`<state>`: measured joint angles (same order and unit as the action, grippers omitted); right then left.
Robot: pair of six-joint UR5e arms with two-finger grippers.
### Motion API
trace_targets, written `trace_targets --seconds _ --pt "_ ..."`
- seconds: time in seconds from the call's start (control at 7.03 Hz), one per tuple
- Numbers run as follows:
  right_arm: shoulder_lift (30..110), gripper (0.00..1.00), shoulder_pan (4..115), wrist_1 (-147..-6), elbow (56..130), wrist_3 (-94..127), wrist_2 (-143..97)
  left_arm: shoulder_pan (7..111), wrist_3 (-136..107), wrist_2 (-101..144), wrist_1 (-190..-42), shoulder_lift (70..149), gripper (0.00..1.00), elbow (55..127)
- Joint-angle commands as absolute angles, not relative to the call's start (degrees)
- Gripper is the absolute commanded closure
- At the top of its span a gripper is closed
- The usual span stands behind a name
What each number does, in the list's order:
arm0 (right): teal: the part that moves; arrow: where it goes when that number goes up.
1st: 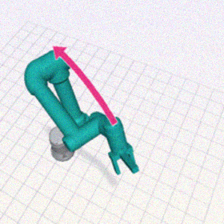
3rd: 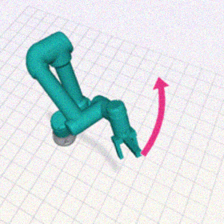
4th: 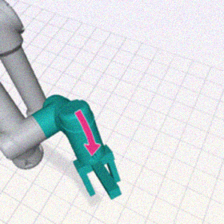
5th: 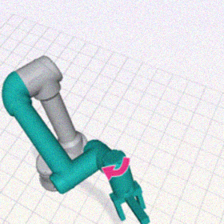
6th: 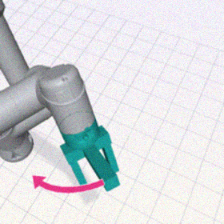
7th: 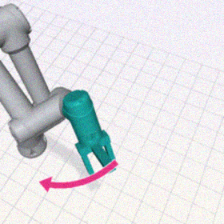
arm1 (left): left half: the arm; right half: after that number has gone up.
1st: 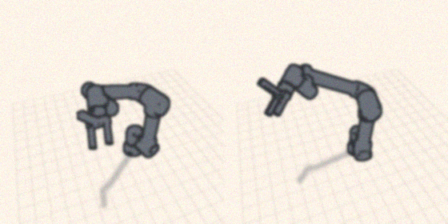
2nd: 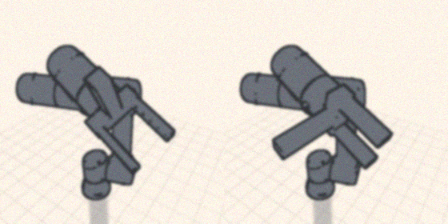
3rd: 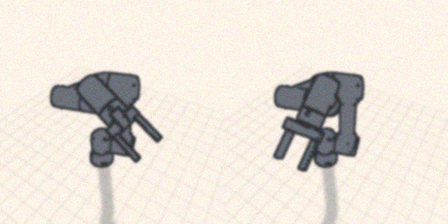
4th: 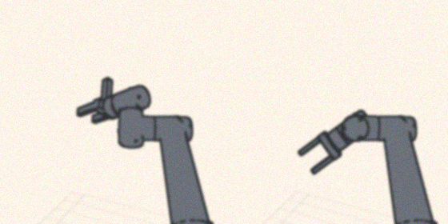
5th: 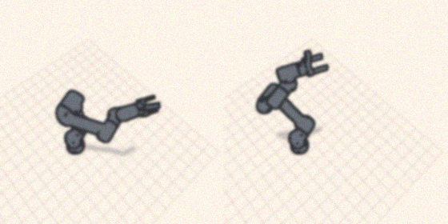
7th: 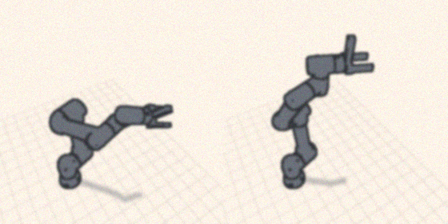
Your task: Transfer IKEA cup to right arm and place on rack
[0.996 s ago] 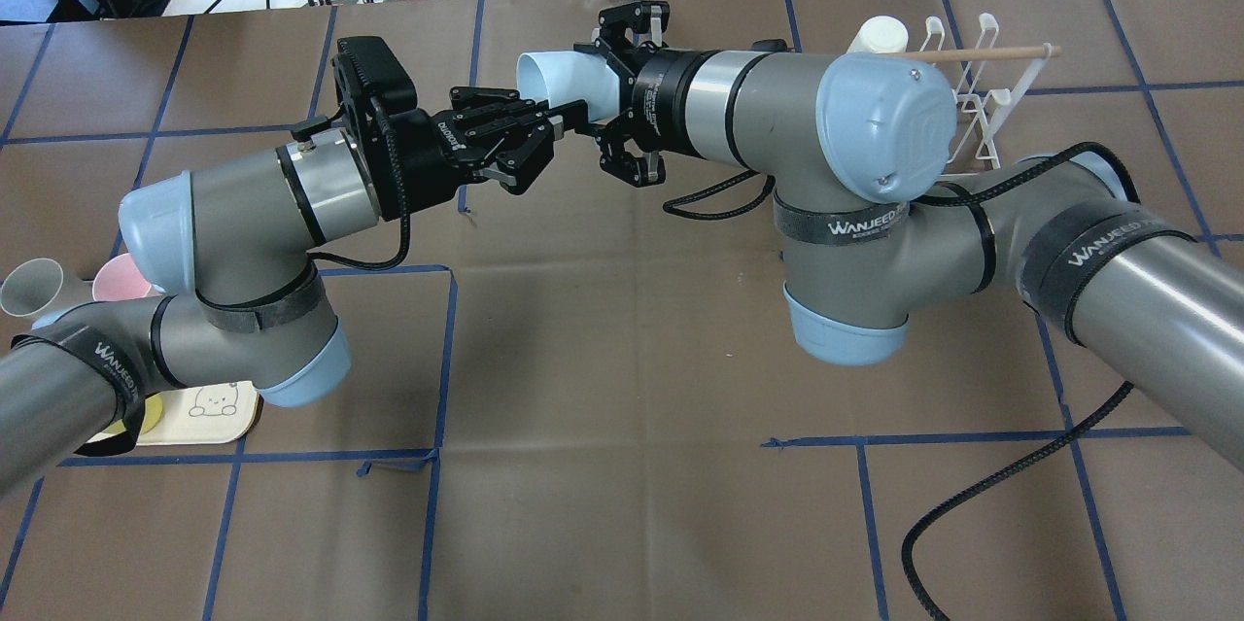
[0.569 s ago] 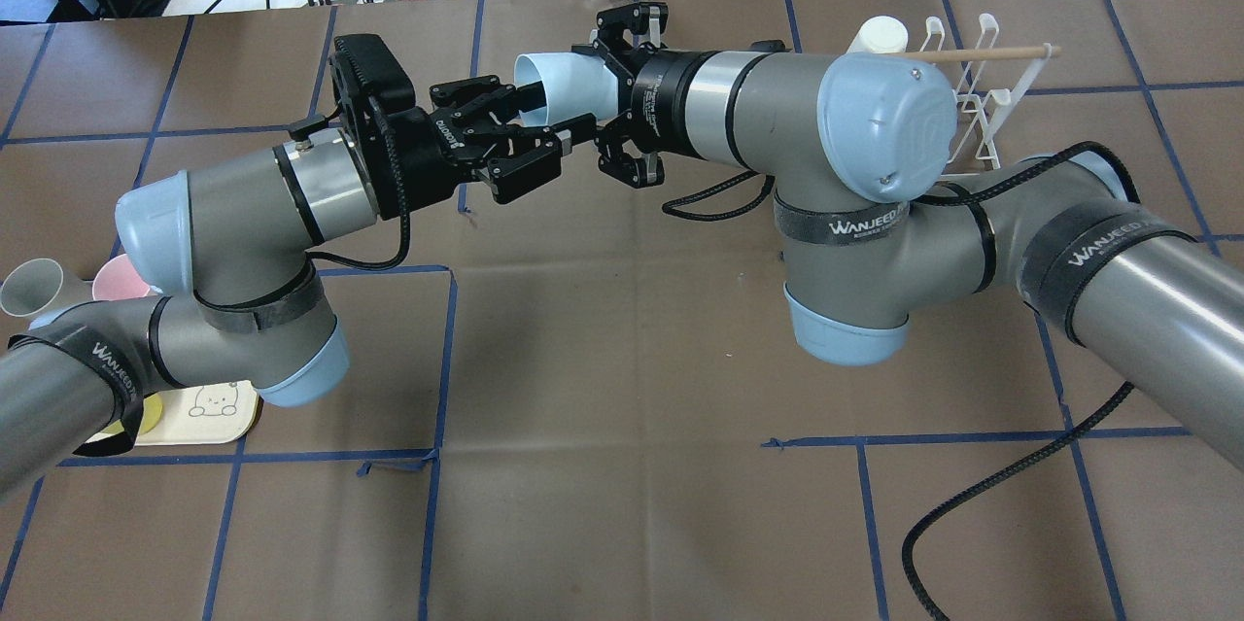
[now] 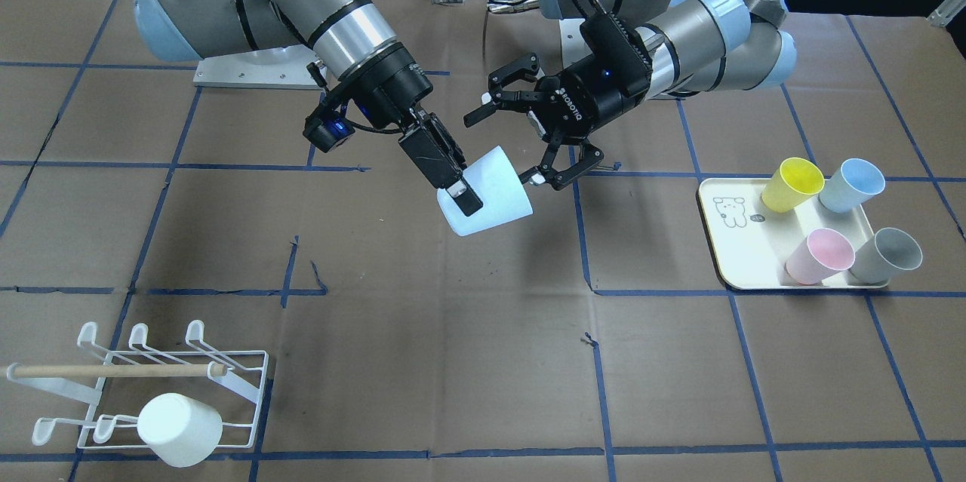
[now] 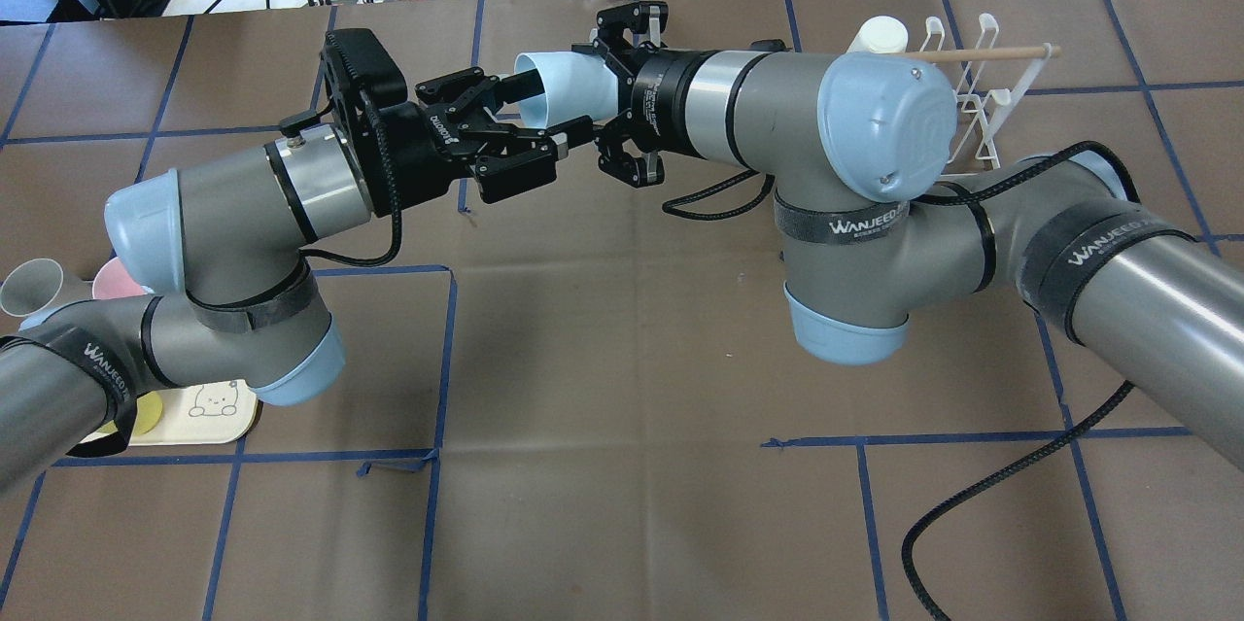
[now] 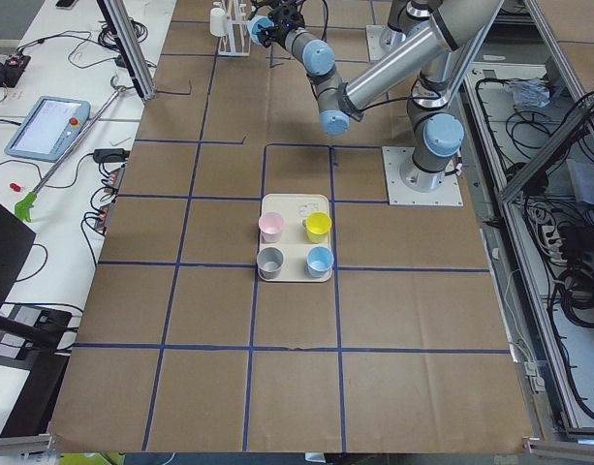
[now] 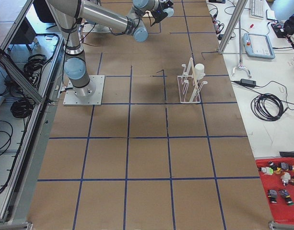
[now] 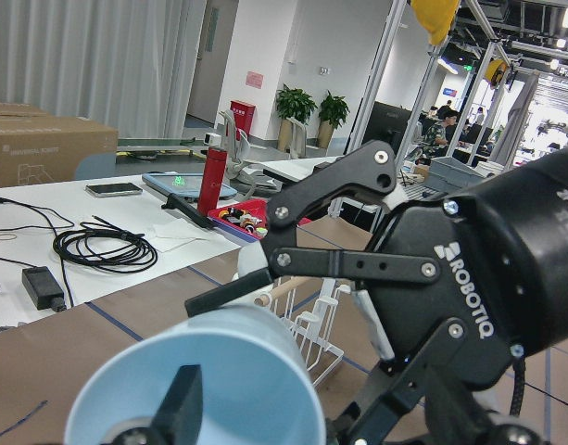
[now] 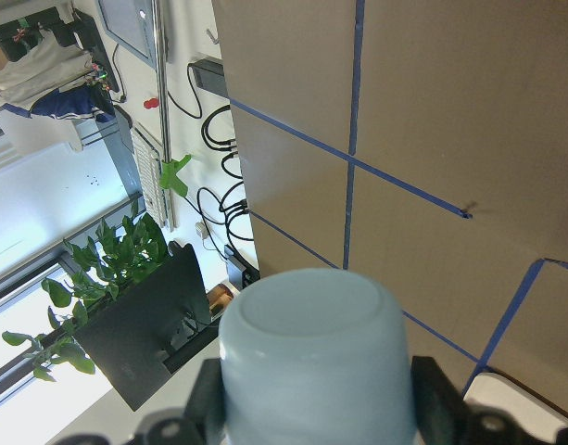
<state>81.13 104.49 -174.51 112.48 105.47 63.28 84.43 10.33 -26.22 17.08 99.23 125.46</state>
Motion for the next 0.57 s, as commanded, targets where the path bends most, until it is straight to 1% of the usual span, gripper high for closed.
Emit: trace_targets --seconds 0.0,0.43 --pt "80.95 0.50 104.07 -174.64 112.41 105.47 63.28 81.15 10.20 -26.02 16.96 98.97 0.01 124.64" --pt "81.03 0.50 98.82 -174.46 112.41 103.81 63.19 73.49 10.28 -26.36 15.91 97.65 0.01 124.45"
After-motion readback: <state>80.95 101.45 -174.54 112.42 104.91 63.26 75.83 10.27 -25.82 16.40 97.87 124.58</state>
